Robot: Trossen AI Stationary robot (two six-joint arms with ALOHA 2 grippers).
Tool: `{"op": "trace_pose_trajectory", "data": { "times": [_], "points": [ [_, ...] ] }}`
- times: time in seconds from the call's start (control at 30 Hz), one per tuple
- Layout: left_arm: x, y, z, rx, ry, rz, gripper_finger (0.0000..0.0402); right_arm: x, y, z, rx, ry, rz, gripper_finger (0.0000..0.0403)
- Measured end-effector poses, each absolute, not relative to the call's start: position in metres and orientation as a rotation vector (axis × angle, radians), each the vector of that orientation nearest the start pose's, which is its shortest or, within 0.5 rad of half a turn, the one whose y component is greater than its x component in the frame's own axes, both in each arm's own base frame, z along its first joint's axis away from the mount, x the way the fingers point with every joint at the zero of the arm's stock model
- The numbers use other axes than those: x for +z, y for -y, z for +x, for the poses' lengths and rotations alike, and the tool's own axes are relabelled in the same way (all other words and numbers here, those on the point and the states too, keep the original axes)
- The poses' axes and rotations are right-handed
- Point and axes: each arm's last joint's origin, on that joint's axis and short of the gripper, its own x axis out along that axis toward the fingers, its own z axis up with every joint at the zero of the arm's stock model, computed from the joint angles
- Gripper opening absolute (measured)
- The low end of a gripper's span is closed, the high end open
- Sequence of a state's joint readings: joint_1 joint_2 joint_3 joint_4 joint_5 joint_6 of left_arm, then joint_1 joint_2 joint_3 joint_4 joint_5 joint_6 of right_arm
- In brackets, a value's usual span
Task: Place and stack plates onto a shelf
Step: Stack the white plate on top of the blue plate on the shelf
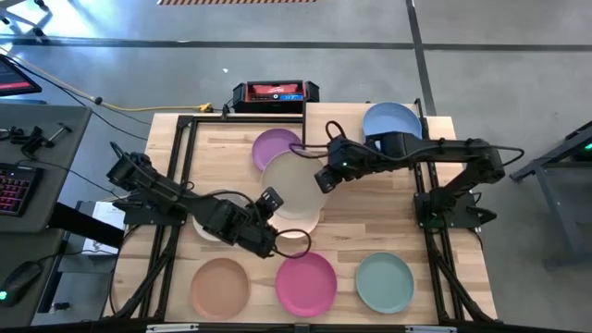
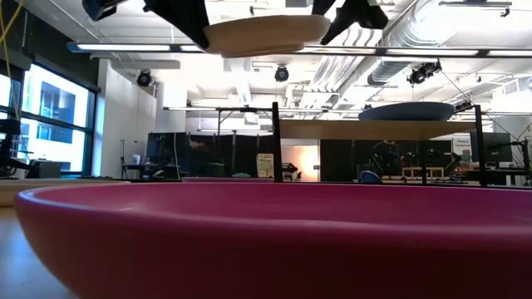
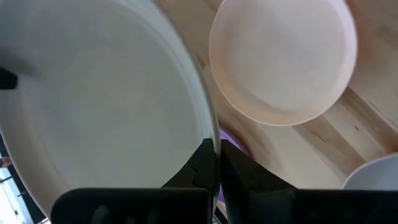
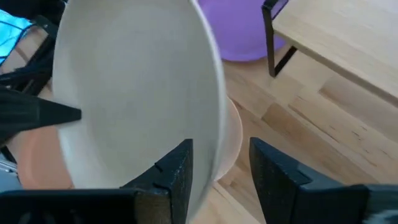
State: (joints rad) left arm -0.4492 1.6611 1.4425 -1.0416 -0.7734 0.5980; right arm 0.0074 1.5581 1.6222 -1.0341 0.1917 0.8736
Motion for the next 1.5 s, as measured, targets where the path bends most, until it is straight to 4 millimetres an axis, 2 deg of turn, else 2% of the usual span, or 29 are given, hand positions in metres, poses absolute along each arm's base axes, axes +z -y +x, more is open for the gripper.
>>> {"op": "trace_pose_trajectory", "data": {
  "times": [0.17, 0.6, 1.0, 1.3, 1.5],
  "points": [
    [0.288, 0.121, 0.3, -0.026, -1.132, 1.264, 0.0, 0.353, 0.003, 0.32, -0.582, -0.864, 0.692, 0.0115],
    [0.288, 0.121, 0.3, -0.038, -1.131, 1.255, 0.0, 0.352, 0.003, 0.322, -0.567, -0.867, 0.695, 0.0007],
    [0.287, 0.121, 0.3, 0.012, -1.122, 1.187, 0.0022, 0.352, 0.002, 0.323, -0.56, -0.865, 0.726, 0.0001],
    [0.285, 0.114, 0.303, -0.009, -1.145, 0.893, 0.0066, 0.351, 0.002, 0.322, -0.556, -0.88, 0.723, 0.0],
    [0.284, 0.109, 0.305, 0.028, -1.149, 0.824, 0.0104, 0.351, 0.003, 0.321, -0.569, -0.893, 0.721, 0.0]
  ]
}}
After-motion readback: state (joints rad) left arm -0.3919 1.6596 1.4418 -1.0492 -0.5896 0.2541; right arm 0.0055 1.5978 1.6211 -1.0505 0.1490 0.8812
